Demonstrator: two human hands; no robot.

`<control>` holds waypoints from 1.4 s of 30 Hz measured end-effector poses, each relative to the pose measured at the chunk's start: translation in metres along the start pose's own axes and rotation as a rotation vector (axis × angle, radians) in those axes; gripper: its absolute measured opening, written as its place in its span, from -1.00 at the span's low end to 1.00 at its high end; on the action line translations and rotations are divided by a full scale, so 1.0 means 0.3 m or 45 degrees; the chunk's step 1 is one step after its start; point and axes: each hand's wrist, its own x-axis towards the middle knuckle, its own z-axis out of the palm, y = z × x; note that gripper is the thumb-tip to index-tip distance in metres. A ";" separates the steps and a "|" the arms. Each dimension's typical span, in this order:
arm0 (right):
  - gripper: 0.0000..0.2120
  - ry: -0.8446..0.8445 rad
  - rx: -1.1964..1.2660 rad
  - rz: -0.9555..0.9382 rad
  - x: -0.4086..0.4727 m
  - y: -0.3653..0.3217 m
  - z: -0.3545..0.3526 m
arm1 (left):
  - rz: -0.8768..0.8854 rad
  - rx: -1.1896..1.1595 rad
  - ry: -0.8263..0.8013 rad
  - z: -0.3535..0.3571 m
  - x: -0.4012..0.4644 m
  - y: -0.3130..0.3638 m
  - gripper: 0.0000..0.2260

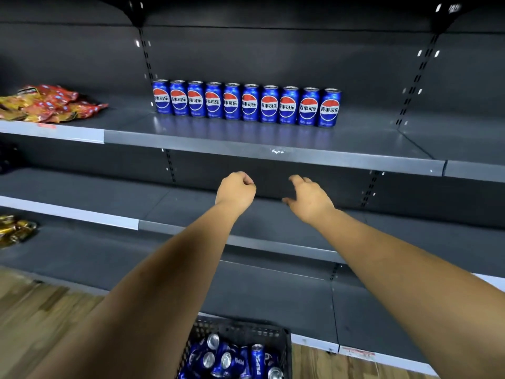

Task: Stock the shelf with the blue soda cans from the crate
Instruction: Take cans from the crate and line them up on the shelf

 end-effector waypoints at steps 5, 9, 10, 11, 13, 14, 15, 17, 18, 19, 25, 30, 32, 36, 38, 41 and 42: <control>-0.50 -0.112 -0.001 0.042 -0.072 -0.008 0.108 | -0.037 0.056 -0.101 0.019 -0.068 -0.108 -0.81; -0.50 -0.162 -0.073 0.106 -0.130 -0.029 0.171 | -0.045 0.053 -0.144 0.008 -0.097 -0.162 -0.83; -0.49 -0.185 -0.107 0.106 -0.148 -0.038 0.195 | -0.044 0.053 -0.164 0.008 -0.103 -0.172 -0.83; -0.49 -0.209 -0.134 0.101 -0.168 -0.048 0.223 | -0.049 0.055 -0.185 0.009 -0.111 -0.184 -0.83; -0.49 -0.246 -0.155 0.089 -0.205 -0.073 0.285 | -0.048 0.059 -0.218 0.020 -0.132 -0.211 -0.82; -0.49 -0.257 -0.150 0.082 -0.221 -0.085 0.315 | -0.042 0.061 -0.233 0.030 -0.146 -0.229 -0.83; -0.48 -0.268 -0.141 0.077 -0.236 -0.096 0.343 | -0.038 0.073 -0.253 0.043 -0.159 -0.251 -0.84; -0.49 -0.300 -0.140 0.086 -0.263 -0.112 0.397 | -0.047 0.110 -0.303 0.073 -0.186 -0.302 -0.85; -0.50 -0.324 -0.153 0.097 -0.274 -0.116 0.422 | -0.046 0.127 -0.333 0.087 -0.199 -0.330 -0.85; -0.51 -0.350 -0.167 0.111 -0.283 -0.120 0.447 | -0.037 0.145 -0.365 0.100 -0.210 -0.359 -0.86; -0.52 -0.420 -0.163 0.148 -0.305 -0.121 0.560 | -0.042 0.252 -0.468 0.118 -0.281 -0.505 -0.80; -0.52 -0.482 -0.198 0.055 -0.316 -0.097 0.639 | -0.093 0.347 -0.485 0.126 -0.314 -0.602 -0.79; -0.50 -0.508 -0.200 0.032 -0.322 -0.077 0.672 | -0.103 0.388 -0.506 0.147 -0.328 -0.624 -0.78; -0.46 -0.570 -0.144 0.014 -0.352 -0.025 0.737 | -0.164 0.424 -0.539 0.220 -0.379 -0.659 -0.79; -0.43 -0.608 -0.077 0.019 -0.373 0.006 0.768 | -0.200 0.428 -0.542 0.254 -0.409 -0.676 -0.79; -0.43 -0.650 -0.024 0.020 -0.414 0.058 0.822 | -0.250 0.422 -0.563 0.304 -0.447 -0.723 -0.79; -0.44 -0.654 -0.019 0.015 -0.424 0.074 0.841 | -0.255 0.424 -0.572 0.322 -0.456 -0.742 -0.79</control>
